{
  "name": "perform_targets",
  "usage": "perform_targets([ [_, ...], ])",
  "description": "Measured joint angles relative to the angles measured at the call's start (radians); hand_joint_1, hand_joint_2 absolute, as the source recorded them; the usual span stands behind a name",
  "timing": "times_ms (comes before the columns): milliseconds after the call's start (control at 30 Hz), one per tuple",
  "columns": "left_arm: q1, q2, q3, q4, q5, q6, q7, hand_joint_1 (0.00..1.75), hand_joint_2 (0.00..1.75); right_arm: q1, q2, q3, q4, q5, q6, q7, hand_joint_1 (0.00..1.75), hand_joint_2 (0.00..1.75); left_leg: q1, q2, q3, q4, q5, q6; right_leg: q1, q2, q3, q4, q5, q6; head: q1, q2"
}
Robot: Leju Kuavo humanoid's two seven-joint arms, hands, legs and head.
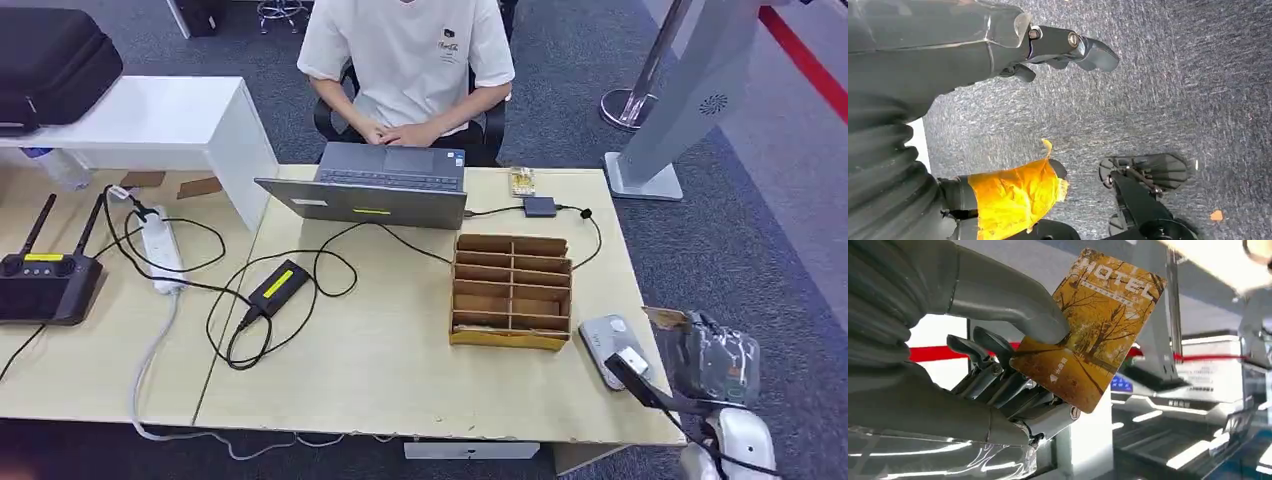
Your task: Pass the card to the sensor for recognition and then transmit it.
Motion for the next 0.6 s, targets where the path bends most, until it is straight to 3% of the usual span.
perform_targets([
  [333, -0.005, 0.000, 0.007, 0.000, -0.030, -0.001, 0.003, 0.00, 1.75, -0.138, -0.094, 0.052, -0.111, -0.038, 0.057, 0.043, 1.75, 1.75, 0.000, 0.000, 0.000, 0.000, 0.000, 0.000, 0.000, 0.001, 0.000, 0.000, 0.001, 0.001, 0.000, 0.000],
  [600, -0.034, 0.000, 0.001, 0.000, -0.096, 0.008, 0.003, 0.00, 1.75, -0.433, -0.146, 0.219, -0.042, 0.029, 0.159, 0.083, 1.75, 1.75, 0.000, 0.001, 0.000, 0.000, 0.003, -0.002, 0.000, 0.002, -0.001, 0.001, 0.003, -0.002, 0.000, 0.000],
])
